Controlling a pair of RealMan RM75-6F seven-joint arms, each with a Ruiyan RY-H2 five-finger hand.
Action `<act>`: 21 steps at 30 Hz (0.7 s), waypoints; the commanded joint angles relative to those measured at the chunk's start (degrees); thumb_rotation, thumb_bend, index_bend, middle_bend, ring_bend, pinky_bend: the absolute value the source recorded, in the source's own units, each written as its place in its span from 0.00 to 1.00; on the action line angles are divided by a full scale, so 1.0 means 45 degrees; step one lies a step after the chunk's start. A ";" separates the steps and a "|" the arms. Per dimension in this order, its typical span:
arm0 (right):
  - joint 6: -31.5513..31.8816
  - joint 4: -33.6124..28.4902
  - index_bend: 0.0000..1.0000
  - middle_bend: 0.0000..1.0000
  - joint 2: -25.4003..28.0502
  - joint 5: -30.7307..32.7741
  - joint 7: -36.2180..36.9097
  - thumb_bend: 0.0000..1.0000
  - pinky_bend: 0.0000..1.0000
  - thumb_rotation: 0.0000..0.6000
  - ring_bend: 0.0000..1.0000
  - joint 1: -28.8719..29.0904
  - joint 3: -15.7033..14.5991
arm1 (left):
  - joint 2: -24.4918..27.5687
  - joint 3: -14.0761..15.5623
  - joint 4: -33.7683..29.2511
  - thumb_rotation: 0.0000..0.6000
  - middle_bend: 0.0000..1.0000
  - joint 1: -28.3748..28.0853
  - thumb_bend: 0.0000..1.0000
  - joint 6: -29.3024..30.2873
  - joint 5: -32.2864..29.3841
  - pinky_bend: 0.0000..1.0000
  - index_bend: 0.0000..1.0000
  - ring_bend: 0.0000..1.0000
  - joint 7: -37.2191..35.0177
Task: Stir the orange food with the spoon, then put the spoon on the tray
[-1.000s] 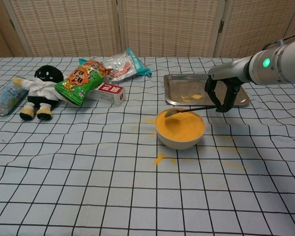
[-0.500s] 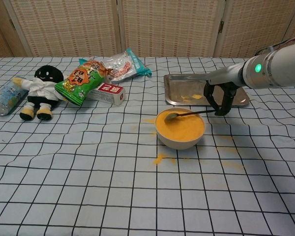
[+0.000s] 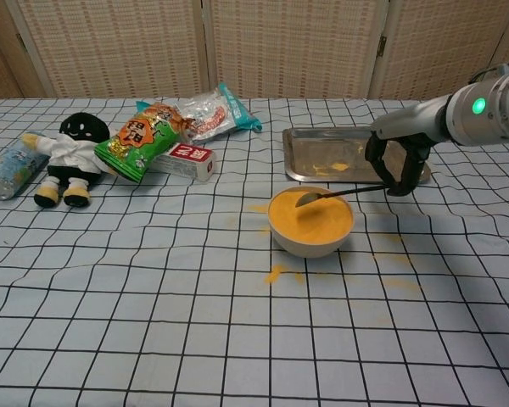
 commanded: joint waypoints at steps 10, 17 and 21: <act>0.1579 0.4746 0.83 0.12 -0.2905 -0.2898 0.2590 0.63 0.01 1.00 0.00 -0.2345 0.1695 | -0.0084 -0.0036 -0.0002 1.00 0.00 -0.0076 0.43 -0.0220 -0.0138 0.14 0.00 0.00 0.0196; -0.0751 0.9969 0.83 0.13 -0.5322 -0.2371 0.1720 0.63 0.01 1.00 0.00 -0.1778 0.2549 | -0.0185 -0.0134 0.0025 1.00 0.00 -0.0178 0.43 -0.0516 -0.0421 0.14 0.00 0.00 0.0370; -0.2299 1.1733 0.55 0.13 -0.6051 -0.1942 0.1313 0.63 0.01 1.00 0.00 -0.1594 0.2970 | -0.0218 -0.0143 0.0071 1.00 0.00 -0.0206 0.43 -0.0669 -0.0553 0.14 0.00 0.00 0.0419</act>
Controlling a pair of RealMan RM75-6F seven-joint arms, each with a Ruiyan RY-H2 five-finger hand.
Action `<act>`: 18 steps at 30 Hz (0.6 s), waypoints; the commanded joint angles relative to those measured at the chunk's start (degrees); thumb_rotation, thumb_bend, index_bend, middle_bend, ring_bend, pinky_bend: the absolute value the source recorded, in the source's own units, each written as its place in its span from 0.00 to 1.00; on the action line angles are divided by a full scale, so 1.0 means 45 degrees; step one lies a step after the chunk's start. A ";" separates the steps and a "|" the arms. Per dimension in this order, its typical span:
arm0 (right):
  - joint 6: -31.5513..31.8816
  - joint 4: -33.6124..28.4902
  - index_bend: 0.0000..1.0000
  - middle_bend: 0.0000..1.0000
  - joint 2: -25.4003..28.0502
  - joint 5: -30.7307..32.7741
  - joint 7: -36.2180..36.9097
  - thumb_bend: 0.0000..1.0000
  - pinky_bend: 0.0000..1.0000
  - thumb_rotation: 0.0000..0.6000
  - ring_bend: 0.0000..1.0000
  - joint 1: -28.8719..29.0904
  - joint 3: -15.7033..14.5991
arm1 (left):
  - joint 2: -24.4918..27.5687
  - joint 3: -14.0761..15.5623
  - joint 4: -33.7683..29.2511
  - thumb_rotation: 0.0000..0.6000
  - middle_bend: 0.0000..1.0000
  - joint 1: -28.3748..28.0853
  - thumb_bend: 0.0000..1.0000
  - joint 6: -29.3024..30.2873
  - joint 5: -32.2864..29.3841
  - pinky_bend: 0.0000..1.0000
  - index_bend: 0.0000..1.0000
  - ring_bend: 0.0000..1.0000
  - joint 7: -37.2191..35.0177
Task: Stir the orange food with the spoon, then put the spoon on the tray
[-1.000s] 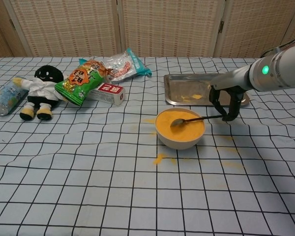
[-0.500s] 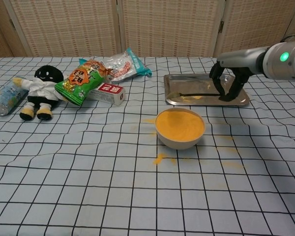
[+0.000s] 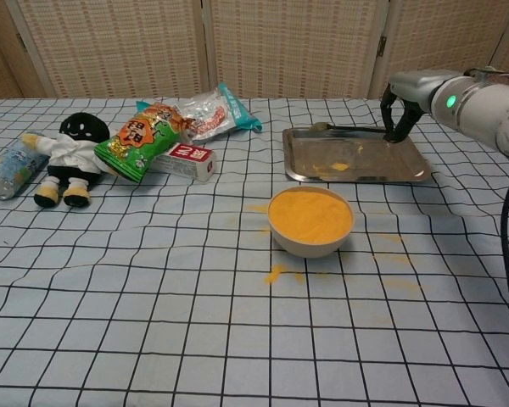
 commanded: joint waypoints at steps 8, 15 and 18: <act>-0.3061 0.2044 0.00 0.01 -0.0963 0.0946 -0.1140 0.43 0.00 1.00 0.00 0.0204 0.1140 | -0.0020 -0.0036 0.0064 1.00 0.00 -0.0068 0.43 -0.0218 -0.0190 0.14 0.00 0.00 -0.0019; 0.0572 -0.3675 0.00 0.00 0.1895 -0.1480 -0.0189 0.40 0.00 1.00 0.00 -0.1477 0.1096 | 0.0041 0.0006 -0.0024 1.00 0.00 0.0035 0.43 0.0067 -0.0030 0.14 0.00 0.00 -0.0045; 0.3614 -0.7218 0.00 0.00 0.3498 -0.3936 0.0199 0.40 0.00 1.00 0.00 -0.3005 0.0318 | 0.0059 0.0014 -0.0033 1.00 0.00 0.0122 0.43 0.0336 0.0106 0.14 0.00 0.00 -0.0102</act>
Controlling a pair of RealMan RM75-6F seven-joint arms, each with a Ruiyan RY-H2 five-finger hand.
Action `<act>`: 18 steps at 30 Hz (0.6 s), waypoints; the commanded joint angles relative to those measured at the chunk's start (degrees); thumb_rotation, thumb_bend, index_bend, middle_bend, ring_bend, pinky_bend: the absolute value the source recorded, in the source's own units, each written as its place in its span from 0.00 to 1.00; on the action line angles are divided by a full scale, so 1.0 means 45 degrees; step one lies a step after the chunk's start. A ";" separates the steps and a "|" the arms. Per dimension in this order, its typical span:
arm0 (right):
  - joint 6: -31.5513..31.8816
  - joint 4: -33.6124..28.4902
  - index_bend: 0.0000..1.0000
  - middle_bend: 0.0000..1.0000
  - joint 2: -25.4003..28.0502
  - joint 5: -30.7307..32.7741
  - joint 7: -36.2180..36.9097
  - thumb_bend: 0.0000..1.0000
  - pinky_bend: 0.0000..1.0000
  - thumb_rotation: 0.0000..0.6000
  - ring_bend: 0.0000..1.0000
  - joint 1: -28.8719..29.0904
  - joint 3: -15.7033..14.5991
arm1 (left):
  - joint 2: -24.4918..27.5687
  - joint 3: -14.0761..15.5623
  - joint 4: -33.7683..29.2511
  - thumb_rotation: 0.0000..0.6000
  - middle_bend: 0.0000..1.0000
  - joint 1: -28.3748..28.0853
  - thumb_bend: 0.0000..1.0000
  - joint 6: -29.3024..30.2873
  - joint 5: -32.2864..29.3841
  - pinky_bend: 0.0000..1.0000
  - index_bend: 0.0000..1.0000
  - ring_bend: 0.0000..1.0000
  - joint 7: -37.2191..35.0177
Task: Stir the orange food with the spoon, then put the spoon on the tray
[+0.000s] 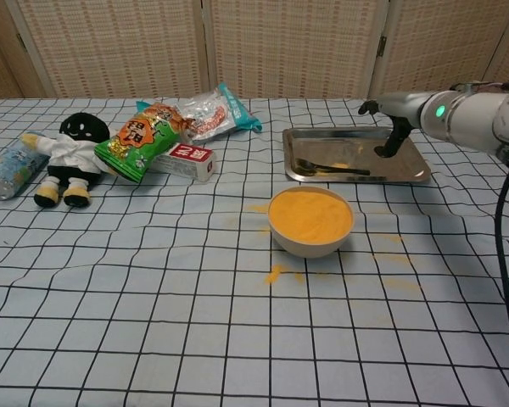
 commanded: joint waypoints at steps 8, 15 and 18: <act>1.0646 -0.8987 0.00 0.00 0.4229 -0.8390 0.0583 0.40 0.00 1.00 0.00 -0.6475 -0.3882 | -0.0330 -0.0225 0.0354 1.00 0.00 0.0259 0.43 0.1000 0.0295 0.14 0.00 0.00 0.0038; 1.3259 -0.7577 0.00 0.00 0.3472 -1.0226 0.1432 0.40 0.00 1.00 0.00 -0.9344 -0.4881 | -0.0612 -0.0295 0.0540 1.00 0.00 0.0295 0.43 0.1035 0.0203 0.13 0.00 0.00 0.0444; 1.3057 -0.7773 0.00 0.00 0.3861 -1.0562 0.1683 0.40 0.00 1.00 0.00 -0.9639 -0.4875 | -0.0654 -0.0297 0.0523 1.00 0.00 0.0320 0.43 0.1171 0.0307 0.13 0.00 0.00 0.0597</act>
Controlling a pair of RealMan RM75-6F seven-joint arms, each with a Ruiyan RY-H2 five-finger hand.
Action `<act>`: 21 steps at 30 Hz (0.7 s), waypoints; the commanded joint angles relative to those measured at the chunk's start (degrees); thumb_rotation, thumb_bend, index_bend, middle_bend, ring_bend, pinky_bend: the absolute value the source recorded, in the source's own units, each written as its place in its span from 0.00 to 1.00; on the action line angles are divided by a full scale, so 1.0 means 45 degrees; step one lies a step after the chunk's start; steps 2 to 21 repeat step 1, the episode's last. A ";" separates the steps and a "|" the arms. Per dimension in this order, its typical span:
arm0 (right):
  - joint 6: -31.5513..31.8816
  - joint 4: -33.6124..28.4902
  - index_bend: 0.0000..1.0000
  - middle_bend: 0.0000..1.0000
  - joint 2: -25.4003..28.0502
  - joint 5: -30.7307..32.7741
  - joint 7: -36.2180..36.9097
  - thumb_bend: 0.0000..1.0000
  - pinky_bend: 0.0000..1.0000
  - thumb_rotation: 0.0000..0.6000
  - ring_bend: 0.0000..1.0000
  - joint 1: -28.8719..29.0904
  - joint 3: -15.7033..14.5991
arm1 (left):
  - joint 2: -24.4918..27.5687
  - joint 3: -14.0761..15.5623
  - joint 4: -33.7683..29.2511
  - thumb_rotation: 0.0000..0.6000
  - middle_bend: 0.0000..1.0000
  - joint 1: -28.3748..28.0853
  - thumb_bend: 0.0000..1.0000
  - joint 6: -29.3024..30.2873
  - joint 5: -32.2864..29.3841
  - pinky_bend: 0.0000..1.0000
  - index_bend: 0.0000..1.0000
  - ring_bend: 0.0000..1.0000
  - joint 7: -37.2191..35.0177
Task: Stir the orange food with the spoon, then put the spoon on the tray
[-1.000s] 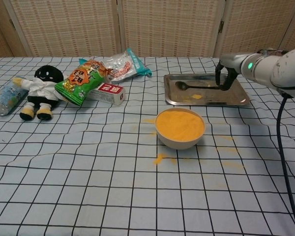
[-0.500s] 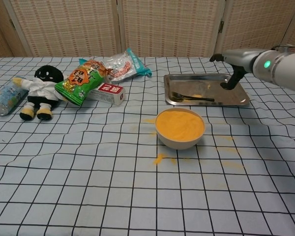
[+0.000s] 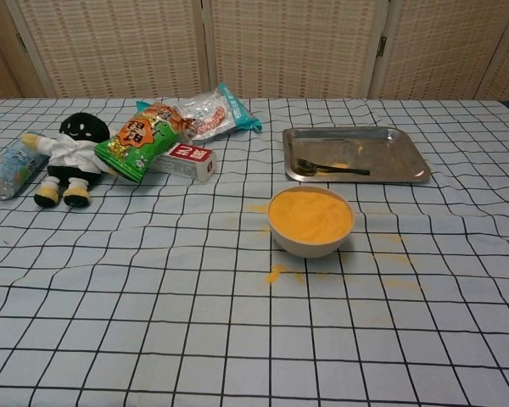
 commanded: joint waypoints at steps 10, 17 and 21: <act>0.0226 0.0013 0.00 0.00 0.0379 -0.0678 0.0611 0.40 0.00 1.00 0.00 -0.0672 -0.0198 | -0.0042 -0.0021 -0.0025 1.00 0.00 0.0020 0.43 0.0097 0.0060 0.13 0.00 0.00 0.0137; 0.0226 0.0013 0.00 0.00 0.0379 -0.0678 0.0611 0.40 0.00 1.00 0.00 -0.0672 -0.0198 | -0.0042 -0.0021 -0.0025 1.00 0.00 0.0020 0.43 0.0097 0.0060 0.13 0.00 0.00 0.0137; 0.0226 0.0013 0.00 0.00 0.0379 -0.0678 0.0611 0.40 0.00 1.00 0.00 -0.0672 -0.0198 | -0.0042 -0.0021 -0.0025 1.00 0.00 0.0020 0.43 0.0097 0.0060 0.13 0.00 0.00 0.0137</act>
